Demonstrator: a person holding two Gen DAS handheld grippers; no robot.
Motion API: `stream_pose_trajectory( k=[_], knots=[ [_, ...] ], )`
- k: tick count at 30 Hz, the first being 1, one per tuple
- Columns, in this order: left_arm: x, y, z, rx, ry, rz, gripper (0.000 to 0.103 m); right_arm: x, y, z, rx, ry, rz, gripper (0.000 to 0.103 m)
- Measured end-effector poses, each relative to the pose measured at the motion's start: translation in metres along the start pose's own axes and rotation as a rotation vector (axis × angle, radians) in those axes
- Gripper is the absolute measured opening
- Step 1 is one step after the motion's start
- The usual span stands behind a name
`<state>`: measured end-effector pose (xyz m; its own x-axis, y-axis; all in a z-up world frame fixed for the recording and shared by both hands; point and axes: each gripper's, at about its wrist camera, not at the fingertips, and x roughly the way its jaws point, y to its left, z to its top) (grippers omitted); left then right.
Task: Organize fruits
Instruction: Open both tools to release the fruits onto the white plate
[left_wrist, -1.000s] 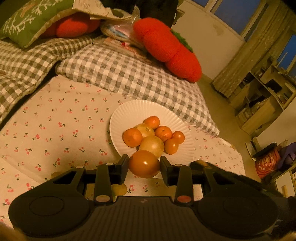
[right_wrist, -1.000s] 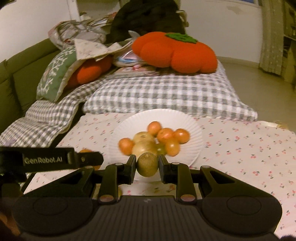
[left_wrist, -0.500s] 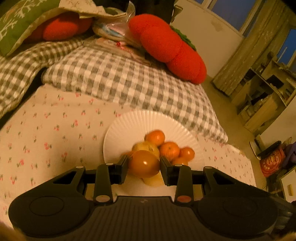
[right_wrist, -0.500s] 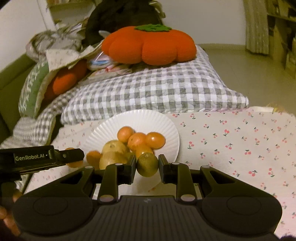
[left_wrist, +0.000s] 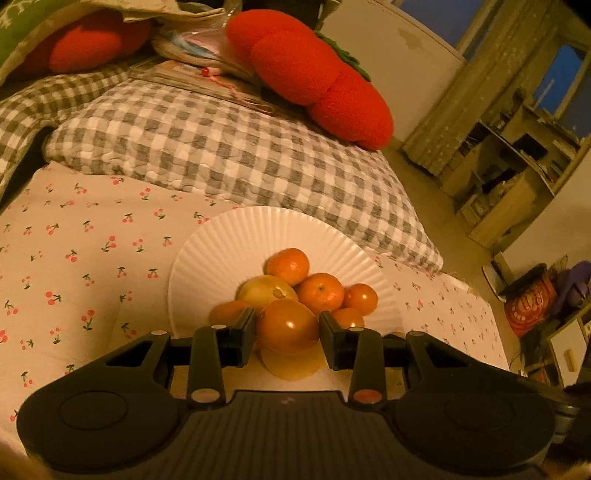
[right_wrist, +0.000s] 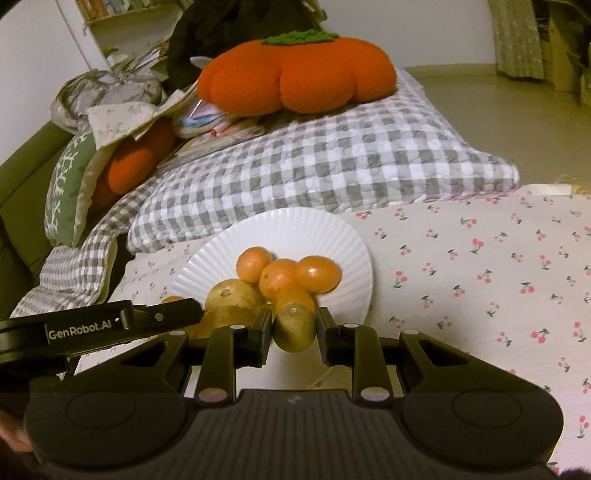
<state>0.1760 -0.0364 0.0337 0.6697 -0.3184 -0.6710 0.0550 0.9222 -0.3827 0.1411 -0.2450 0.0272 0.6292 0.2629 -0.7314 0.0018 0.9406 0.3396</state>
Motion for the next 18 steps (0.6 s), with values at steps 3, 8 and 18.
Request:
stream_pose_trajectory(
  k=[3, 8, 18],
  knots=[
    [-0.001, 0.001, 0.0, -0.004, 0.0, 0.0, 0.026, 0.003, 0.004, -0.004, -0.013, 0.017, 0.006, 0.025],
    [-0.007, 0.02, 0.011, -0.067, -0.033, 0.0, 0.026, 0.005, 0.005, -0.007, 0.005, 0.026, 0.032, 0.028],
    [0.005, 0.042, 0.022, -0.119, -0.043, 0.019, 0.026, 0.001, 0.001, -0.006, 0.046, 0.005, 0.031, 0.033]
  ],
)
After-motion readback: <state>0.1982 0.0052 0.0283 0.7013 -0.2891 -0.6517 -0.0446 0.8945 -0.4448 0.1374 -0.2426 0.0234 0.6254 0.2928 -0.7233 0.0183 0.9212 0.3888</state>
